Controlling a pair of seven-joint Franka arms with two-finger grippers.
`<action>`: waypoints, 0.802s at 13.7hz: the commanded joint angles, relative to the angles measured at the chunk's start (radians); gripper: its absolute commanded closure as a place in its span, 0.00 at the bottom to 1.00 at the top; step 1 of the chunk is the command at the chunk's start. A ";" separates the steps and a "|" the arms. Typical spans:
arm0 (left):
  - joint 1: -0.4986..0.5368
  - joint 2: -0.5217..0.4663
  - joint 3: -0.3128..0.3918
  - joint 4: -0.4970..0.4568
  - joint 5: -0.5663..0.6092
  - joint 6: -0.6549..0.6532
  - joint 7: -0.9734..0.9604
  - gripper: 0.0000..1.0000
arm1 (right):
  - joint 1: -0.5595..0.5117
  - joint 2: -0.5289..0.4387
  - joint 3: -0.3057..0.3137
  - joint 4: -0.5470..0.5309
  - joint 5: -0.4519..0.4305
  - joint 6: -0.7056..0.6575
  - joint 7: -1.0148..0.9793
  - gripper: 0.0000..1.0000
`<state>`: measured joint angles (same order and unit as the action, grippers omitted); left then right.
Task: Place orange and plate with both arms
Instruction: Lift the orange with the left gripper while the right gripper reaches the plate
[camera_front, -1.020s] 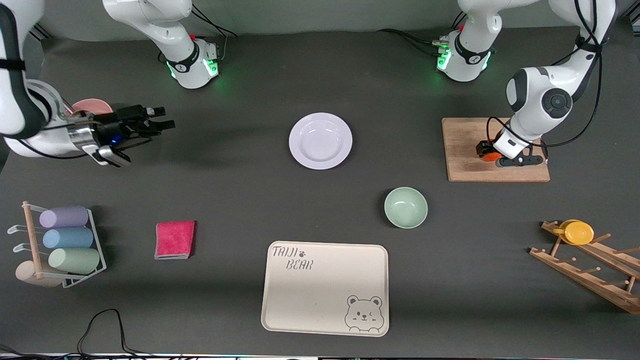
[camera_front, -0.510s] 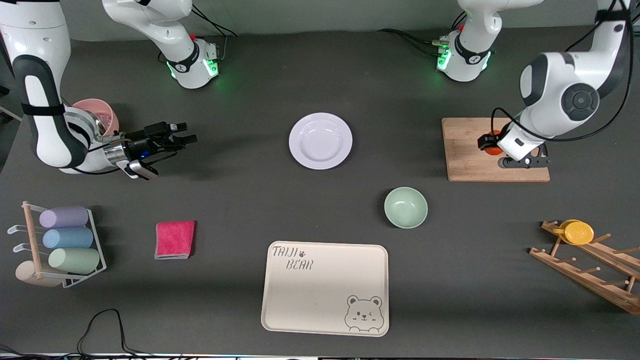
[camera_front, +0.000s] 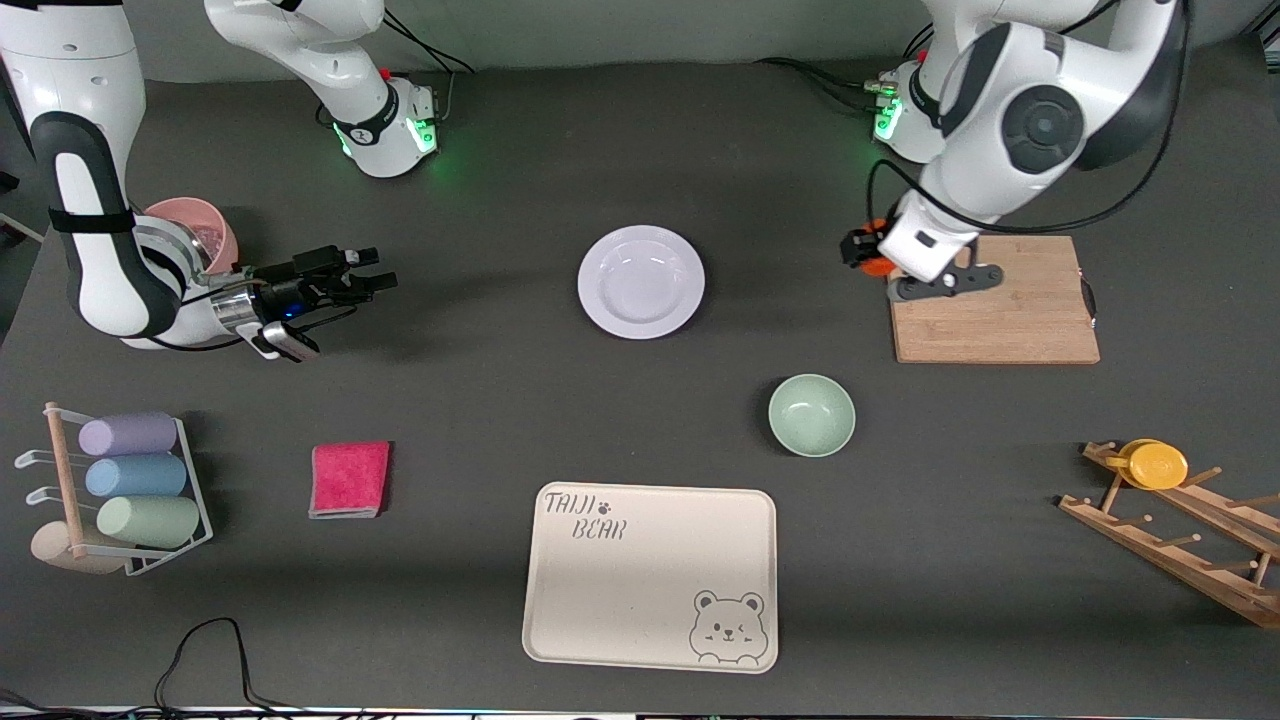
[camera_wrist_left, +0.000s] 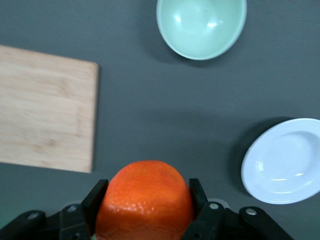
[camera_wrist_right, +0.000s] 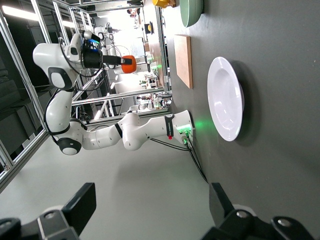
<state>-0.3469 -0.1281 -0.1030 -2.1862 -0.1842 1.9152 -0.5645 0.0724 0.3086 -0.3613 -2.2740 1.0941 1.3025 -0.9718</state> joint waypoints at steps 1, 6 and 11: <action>-0.102 0.034 0.014 0.065 -0.012 -0.012 -0.151 1.00 | 0.010 0.009 -0.007 0.008 0.023 0.003 -0.024 0.00; -0.248 0.106 -0.007 0.097 -0.011 0.129 -0.409 1.00 | 0.024 -0.032 -0.007 -0.010 0.023 0.044 0.005 0.00; -0.420 0.309 -0.007 0.314 0.046 0.136 -0.691 1.00 | 0.093 -0.063 -0.004 -0.171 0.133 0.184 -0.115 0.00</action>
<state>-0.6973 0.0740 -0.1239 -1.9954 -0.1782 2.0628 -1.1372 0.1243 0.2697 -0.3608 -2.3604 1.1584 1.4350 -1.0073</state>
